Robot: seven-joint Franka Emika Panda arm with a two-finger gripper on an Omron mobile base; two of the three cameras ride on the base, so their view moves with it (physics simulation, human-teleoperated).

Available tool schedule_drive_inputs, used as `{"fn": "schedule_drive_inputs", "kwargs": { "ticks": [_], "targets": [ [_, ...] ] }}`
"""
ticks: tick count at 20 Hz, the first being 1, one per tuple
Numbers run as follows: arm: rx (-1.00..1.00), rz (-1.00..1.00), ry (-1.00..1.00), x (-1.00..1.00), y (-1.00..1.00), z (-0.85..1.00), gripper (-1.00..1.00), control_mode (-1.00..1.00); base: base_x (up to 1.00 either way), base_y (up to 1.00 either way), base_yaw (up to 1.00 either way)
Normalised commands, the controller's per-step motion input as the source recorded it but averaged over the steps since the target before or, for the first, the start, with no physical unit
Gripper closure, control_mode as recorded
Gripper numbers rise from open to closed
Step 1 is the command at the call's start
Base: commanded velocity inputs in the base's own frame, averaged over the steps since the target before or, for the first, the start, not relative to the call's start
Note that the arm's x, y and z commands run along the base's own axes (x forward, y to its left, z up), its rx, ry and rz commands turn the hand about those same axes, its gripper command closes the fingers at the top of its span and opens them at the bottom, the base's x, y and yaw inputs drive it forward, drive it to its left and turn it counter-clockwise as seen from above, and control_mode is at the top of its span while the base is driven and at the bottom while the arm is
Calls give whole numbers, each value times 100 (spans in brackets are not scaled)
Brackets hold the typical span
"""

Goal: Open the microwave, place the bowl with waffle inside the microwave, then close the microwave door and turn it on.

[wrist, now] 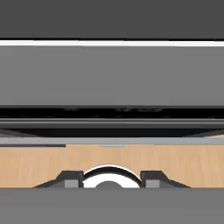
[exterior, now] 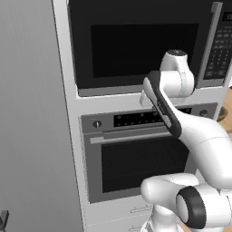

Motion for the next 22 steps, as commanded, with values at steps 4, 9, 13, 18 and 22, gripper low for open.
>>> {"fn": "schedule_drive_inputs", "kwargs": {
  "ticks": [4,9,13,18,22],
  "targets": [
    [0,0,-13,-23,-33,1,-100,-100,0,0,0],
    [0,6,-42,-50,-77,23,-100,-100,0,0,0],
    [0,16,-54,-23,-80,41,-100,-100,0,0,0],
    [1,21,-55,0,-70,43,-100,-100,0,0,0],
    [0,0,-47,0,-38,49,-100,-100,0,0,0]
  ]
}}
